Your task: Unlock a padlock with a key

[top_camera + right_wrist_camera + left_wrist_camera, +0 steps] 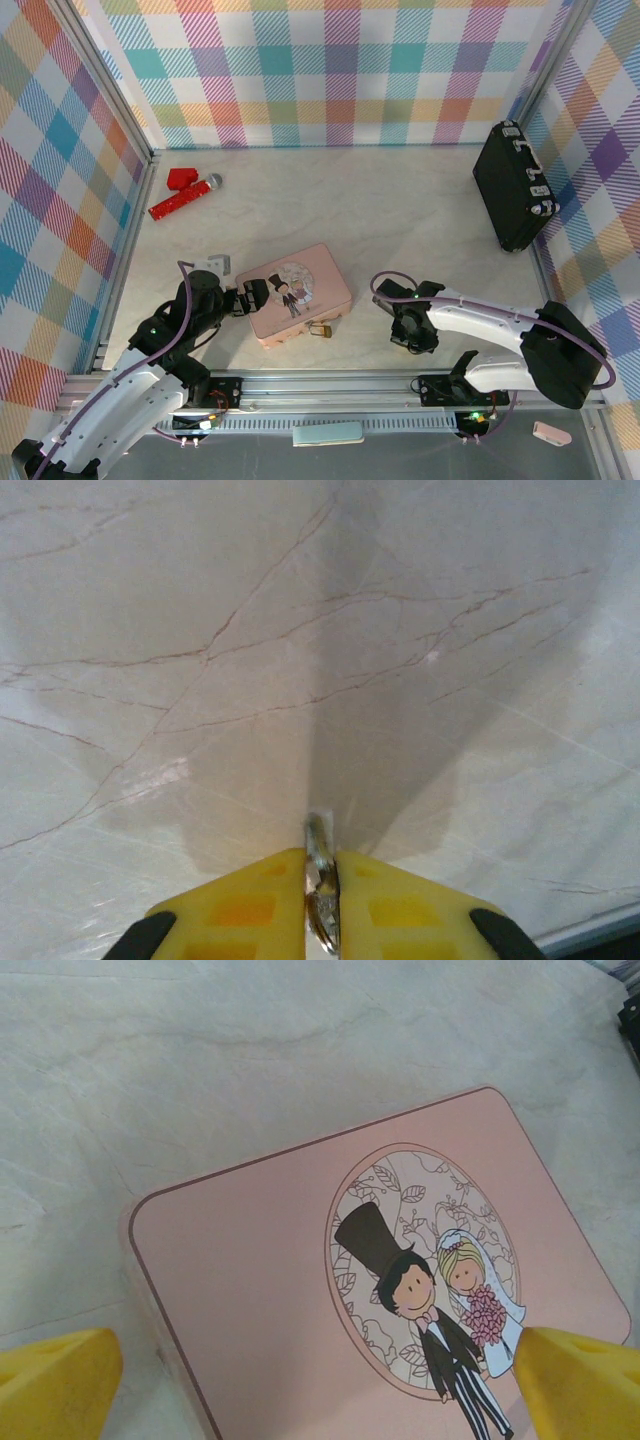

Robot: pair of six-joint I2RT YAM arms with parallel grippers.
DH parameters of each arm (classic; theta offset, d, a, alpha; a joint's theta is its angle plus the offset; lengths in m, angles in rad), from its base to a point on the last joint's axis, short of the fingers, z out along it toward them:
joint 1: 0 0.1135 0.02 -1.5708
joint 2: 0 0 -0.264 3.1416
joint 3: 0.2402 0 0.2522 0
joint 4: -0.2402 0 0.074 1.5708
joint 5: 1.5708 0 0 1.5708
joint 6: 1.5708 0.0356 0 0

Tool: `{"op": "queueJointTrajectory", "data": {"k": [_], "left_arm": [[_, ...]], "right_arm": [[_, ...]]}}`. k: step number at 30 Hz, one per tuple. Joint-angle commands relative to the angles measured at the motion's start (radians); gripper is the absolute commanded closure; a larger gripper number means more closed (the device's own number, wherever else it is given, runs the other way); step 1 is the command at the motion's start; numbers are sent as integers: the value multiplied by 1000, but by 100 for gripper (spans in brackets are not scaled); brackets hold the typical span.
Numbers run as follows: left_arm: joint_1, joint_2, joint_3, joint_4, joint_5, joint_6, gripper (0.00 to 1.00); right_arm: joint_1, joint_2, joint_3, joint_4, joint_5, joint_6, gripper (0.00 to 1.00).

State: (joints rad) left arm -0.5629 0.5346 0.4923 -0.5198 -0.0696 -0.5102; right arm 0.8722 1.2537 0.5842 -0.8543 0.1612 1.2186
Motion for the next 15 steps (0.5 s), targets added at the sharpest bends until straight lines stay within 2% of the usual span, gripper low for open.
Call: {"op": "queueJointTrajectory", "data": {"k": [1,9,15], "left_arm": [[-9,-1,4,-20,-20,-19,0],[-9,-1,3,-26,-29,-19,0],[-9,4,4,-23,-35,-15,0]], "right_arm": [[11,-11,13,-25,7,0,87],[16,-13,20,-24,-1,-2,90],[17,-19,49,-43,11,-11,97]]}}
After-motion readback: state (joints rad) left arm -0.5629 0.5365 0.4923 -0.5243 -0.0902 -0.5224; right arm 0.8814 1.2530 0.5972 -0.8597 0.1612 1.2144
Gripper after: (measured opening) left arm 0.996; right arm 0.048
